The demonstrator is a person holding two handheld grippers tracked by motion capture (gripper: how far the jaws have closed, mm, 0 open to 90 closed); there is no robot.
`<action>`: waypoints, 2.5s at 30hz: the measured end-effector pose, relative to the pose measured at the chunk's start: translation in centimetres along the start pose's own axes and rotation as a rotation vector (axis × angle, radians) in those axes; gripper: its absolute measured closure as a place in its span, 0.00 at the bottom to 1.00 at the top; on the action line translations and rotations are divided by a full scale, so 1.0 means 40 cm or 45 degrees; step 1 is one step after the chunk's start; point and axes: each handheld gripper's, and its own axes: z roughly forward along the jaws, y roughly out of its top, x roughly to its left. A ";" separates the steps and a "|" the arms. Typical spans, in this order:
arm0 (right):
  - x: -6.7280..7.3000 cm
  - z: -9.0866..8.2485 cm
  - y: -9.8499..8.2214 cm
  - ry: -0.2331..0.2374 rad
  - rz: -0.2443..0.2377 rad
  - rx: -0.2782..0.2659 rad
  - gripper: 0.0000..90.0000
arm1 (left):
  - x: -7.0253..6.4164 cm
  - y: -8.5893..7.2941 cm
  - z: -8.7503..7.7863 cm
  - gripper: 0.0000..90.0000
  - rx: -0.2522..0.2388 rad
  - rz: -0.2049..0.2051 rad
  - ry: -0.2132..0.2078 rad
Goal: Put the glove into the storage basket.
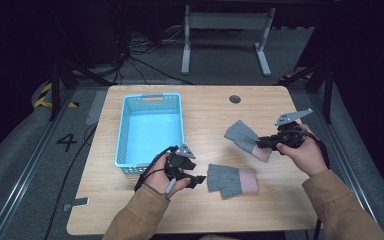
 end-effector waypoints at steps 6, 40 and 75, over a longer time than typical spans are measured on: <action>0.053 0.002 -0.024 0.071 -0.088 0.020 0.90 | -0.005 0.006 0.005 0.48 0.009 0.015 -0.007; 0.140 0.089 -0.118 0.244 -0.272 0.057 0.77 | -0.015 -0.016 0.020 0.48 0.041 0.015 0.010; 0.095 0.027 -0.210 0.008 -0.132 0.195 0.71 | -0.033 -0.021 0.137 0.74 0.169 0.061 -0.042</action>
